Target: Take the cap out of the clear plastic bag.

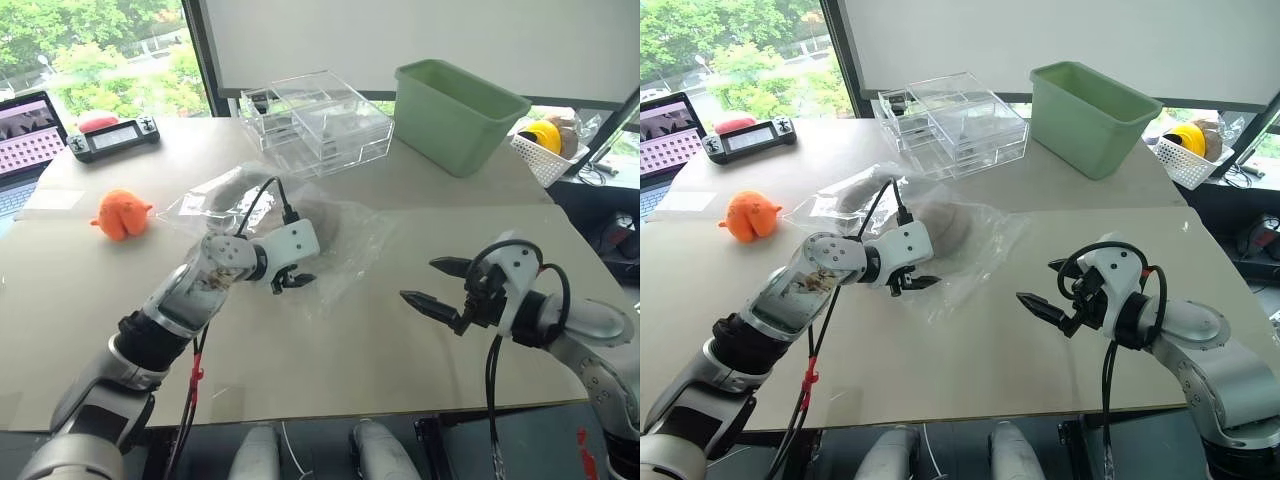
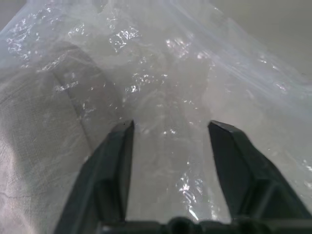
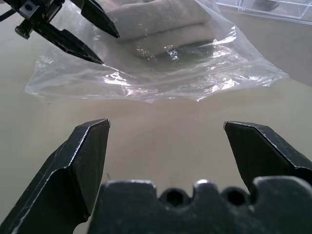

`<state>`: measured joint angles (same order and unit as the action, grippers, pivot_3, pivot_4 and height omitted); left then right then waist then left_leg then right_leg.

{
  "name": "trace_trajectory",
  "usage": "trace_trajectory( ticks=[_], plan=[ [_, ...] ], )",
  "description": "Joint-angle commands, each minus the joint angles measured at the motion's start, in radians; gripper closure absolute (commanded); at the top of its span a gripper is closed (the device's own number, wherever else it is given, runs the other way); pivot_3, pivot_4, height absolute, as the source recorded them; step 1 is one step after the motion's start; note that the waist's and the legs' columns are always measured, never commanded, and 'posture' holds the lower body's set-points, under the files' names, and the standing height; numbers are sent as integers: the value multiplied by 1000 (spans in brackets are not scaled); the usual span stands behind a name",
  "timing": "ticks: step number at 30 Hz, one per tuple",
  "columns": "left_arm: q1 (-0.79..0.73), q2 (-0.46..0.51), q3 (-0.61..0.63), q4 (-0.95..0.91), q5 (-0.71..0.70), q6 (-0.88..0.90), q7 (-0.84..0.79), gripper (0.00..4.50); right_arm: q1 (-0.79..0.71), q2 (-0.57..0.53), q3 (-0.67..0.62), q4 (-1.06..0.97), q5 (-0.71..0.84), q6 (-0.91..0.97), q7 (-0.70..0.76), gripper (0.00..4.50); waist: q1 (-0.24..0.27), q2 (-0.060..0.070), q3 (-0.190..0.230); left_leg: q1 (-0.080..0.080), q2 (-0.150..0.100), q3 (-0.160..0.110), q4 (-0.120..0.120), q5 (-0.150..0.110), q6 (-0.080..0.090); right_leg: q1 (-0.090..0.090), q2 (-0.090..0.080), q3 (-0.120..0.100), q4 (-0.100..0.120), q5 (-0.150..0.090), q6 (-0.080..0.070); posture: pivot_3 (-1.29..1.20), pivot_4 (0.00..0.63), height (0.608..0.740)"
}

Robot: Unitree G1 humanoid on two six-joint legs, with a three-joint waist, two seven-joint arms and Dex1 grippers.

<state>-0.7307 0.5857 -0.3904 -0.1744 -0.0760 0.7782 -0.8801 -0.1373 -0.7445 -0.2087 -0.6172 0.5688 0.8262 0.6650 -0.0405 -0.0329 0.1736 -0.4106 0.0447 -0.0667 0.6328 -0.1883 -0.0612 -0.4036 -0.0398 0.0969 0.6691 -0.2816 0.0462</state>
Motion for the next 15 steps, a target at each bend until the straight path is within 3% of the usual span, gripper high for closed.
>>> trace_trajectory(
  ticks=[1,4,8,9,10,15],
  plan=[
    [-97,-90,206,19,-228,171,-60,2434,-5,-7,0,-1,-17,-40,-5,0,2,0,0,0,0,0,0,0,0,0,0,0,0,0,0,0,150,735],
    [-127,-102,284,41,-364,328,-110,2434,-7,-7,6,6,-21,-47,-5,0,-1,0,0,-1,0,0,1,0,0,0,0,-1,0,0,0,0,150,735],
    [-73,-44,201,-4,-344,318,-101,2434,-5,-5,12,4,-29,-50,-11,0,-14,1,0,2,0,0,-2,-1,1,0,0,1,-1,0,0,0,150,735],
    [-54,-25,163,-23,-318,282,-98,1900,-1,-4,13,-1,-29,-49,-13,0,-15,1,0,2,0,0,-2,-1,1,0,0,1,-1,0,0,0,150,735],
    [-39,-9,123,-45,-289,249,-89,1737,4,-3,11,-5,-29,-47,-16,0,-15,1,0,2,0,0,-3,-1,1,0,0,1,-1,0,0,0,150,735],
    [-18,-21,74,-83,-270,217,-43,18,27,-6,2,-21,-23,-41,-24,0,5,1,0,0,0,0,-1,-1,1,0,0,0,-2,0,0,0,150,735]
  ],
)
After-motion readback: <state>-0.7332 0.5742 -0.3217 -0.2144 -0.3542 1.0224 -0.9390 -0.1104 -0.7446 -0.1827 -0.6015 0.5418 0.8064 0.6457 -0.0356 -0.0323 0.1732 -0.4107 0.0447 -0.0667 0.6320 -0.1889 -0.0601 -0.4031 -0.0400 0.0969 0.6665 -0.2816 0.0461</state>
